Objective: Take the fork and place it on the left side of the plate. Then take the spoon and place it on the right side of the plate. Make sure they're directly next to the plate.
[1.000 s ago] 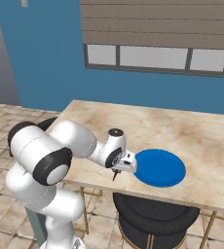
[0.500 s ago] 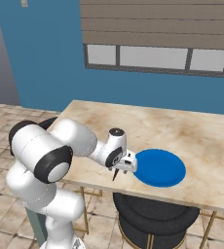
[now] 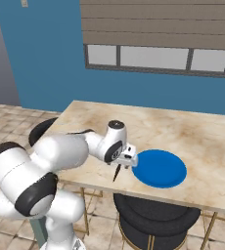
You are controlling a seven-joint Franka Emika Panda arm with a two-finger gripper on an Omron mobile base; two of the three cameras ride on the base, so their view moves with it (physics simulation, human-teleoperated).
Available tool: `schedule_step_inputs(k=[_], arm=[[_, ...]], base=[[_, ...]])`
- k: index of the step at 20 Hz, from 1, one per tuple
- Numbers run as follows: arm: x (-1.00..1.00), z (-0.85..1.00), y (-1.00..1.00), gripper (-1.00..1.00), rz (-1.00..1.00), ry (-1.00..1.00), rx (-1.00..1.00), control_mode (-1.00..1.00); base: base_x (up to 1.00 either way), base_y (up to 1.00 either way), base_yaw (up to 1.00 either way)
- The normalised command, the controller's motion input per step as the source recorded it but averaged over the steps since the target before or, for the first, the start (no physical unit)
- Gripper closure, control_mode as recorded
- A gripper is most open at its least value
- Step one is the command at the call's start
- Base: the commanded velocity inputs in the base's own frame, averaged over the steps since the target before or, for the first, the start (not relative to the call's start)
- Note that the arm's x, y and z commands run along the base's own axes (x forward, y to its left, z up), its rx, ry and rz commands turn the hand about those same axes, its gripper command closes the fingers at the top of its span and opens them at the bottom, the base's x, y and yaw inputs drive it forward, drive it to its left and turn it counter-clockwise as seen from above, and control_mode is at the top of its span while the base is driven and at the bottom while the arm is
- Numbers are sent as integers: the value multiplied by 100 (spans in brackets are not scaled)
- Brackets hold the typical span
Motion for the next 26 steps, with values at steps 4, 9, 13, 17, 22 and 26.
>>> schedule_step_inputs(k=[4, 9, 13, 17, 22, 26], arm=[[-30, 91, 30, -100, 6, -7, 0, -100], [-34, 77, 70, -100, 8, 0, 0, -100], [-40, 47, 96, -100, 6, 7, -1, -100], [-51, 20, 100, -100, 6, 6, -2, -100], [-69, 3, 92, -100, 2, 1, 0, -100], [-91, 13, 14, -100, 0, -3, 1, -100]], base=[[0, 0, 0], [0, 0, 0], [0, 0, 0], [0, 0, 0], [0, 0, 0], [0, 0, 0]])
